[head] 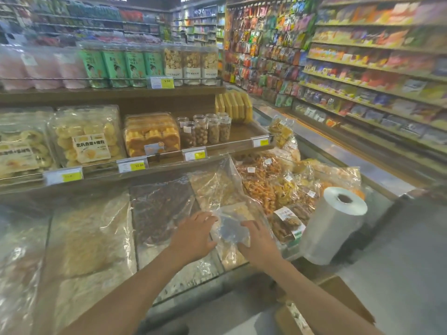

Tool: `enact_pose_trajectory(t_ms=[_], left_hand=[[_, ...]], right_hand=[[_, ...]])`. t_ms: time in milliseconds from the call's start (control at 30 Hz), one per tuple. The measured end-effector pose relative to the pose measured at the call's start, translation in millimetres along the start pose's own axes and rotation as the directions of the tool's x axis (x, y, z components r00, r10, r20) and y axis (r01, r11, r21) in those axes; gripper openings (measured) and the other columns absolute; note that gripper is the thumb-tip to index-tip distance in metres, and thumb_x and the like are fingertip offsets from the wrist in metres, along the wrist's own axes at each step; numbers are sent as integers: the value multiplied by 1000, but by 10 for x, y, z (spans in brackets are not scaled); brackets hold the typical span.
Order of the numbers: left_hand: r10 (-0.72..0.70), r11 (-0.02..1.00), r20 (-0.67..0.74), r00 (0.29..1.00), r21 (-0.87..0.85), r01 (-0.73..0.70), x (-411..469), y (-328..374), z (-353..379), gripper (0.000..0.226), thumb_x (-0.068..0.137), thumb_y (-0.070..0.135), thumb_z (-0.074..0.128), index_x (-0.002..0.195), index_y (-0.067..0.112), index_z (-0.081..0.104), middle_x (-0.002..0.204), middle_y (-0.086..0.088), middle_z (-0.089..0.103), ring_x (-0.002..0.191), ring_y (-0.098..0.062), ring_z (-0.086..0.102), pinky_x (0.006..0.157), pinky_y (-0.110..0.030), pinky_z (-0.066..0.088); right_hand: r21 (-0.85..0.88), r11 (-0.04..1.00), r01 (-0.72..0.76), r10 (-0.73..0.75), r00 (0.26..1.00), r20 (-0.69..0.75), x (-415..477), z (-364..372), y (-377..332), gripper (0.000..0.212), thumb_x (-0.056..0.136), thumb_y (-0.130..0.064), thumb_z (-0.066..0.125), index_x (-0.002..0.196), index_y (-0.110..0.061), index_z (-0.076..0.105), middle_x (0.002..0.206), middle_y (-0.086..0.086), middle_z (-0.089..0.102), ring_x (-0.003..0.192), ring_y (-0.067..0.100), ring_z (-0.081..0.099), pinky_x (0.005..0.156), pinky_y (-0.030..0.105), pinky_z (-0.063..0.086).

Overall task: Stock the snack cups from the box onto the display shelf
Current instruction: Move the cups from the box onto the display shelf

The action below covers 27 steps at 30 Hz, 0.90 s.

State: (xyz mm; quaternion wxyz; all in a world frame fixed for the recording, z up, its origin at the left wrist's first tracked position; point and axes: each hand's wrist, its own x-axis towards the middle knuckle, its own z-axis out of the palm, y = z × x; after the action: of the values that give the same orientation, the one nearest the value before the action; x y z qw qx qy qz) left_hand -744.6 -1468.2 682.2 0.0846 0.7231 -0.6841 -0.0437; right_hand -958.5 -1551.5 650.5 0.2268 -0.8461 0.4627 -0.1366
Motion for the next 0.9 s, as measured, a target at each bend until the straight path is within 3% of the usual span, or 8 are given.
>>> enact_pose_trajectory(t_ms=[133,300,500,733,900], left_hand=[[34,999,35,999,5,-34,-263,540,240,67,93,52,60,153,29,40,159,6,39,149,-18,31,118,-42,31],[110,993,88,990,36,-113,-498,1362,583,67,88,57,60,147,30,44,151,6,45,142,-19,39,108,-41,39],[203,979,140,969,-19,-203,-562,2399,1010,71,90,59,60,153,32,39,160,5,36,151,-19,28,118,-46,35],[305,951,214,928,-27,-307,-348,3335,1538,72,90,56,60,154,32,37,167,2,28,157,-23,17,121,-46,29],[331,941,280,901,-29,-337,14,3721,1941,74,90,57,59,155,30,38,166,2,31,156,-23,20,121,-44,30]], right_hand=[[36,999,-13,10,998,68,-644,-22,309,61,90,-29,65,146,-19,44,149,1,41,136,25,42,109,36,40],[9,997,-71,70,994,89,-1488,-237,910,66,88,-41,63,148,-19,44,148,3,44,137,24,41,114,36,36],[-40,977,-208,209,977,38,-2309,-660,1741,62,88,-41,65,145,-25,46,147,-4,44,137,19,42,112,33,40],[-79,906,-417,418,909,-3,-2837,-1088,2640,57,91,-44,67,143,-31,47,150,-7,44,137,20,41,111,34,40],[-80,861,-503,505,863,9,-2872,-1278,3244,54,92,-38,67,142,-27,49,145,-4,47,132,19,45,104,25,41]])
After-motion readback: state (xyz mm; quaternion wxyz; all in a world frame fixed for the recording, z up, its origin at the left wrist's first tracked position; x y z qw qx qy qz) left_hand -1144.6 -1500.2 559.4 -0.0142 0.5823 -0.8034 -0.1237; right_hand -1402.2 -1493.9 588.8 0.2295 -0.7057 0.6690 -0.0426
